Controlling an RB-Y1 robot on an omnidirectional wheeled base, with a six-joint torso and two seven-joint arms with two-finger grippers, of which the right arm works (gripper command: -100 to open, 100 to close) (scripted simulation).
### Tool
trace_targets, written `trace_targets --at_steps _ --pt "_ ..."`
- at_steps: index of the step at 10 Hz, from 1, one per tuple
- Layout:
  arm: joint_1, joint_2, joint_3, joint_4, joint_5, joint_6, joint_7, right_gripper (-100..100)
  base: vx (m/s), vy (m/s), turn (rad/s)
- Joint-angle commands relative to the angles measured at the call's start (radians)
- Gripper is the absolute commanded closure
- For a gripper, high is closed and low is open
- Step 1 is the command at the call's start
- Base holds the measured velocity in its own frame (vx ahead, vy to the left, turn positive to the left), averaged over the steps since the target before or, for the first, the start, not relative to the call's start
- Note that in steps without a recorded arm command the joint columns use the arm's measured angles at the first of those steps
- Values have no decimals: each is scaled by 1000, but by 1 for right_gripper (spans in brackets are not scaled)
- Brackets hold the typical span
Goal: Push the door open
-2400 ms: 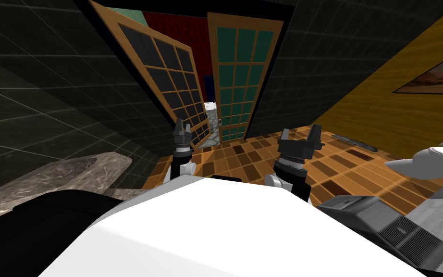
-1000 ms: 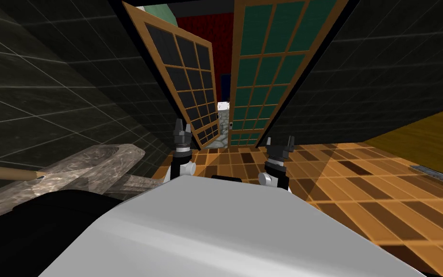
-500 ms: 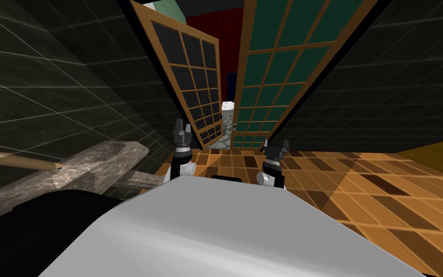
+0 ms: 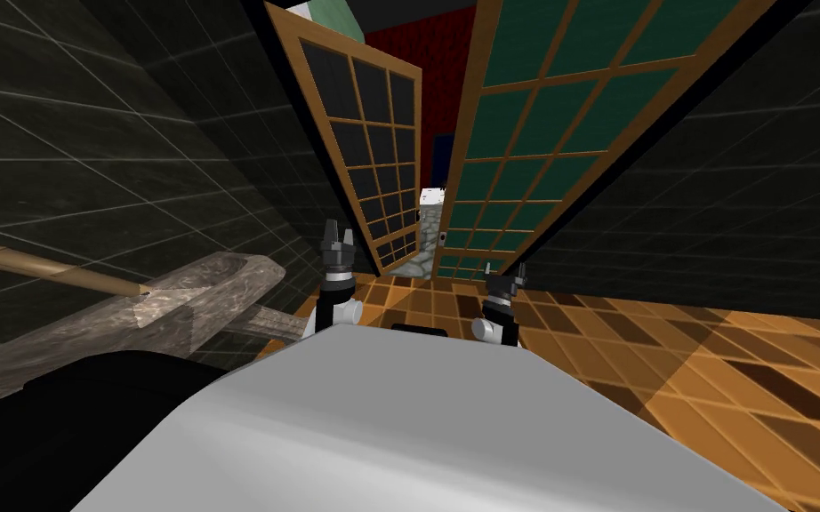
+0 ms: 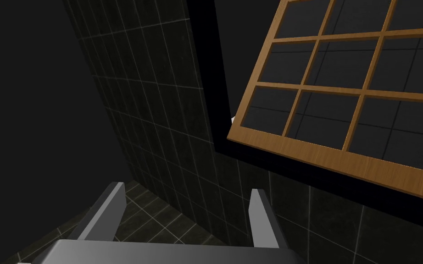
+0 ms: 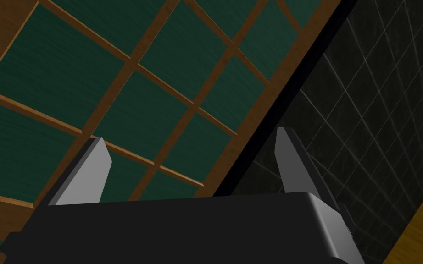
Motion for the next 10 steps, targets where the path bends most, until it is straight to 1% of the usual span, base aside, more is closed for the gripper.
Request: trace_targets --at_steps 1,4,10 --pt "-12 3 4 44 -18 -14 -29 -100 91 -31 173" --pt "-39 4 7 127 -54 -35 -82 -100 92 -42 168" --pt "-93 14 12 296 -125 -78 -187 -100 93 -36 174"
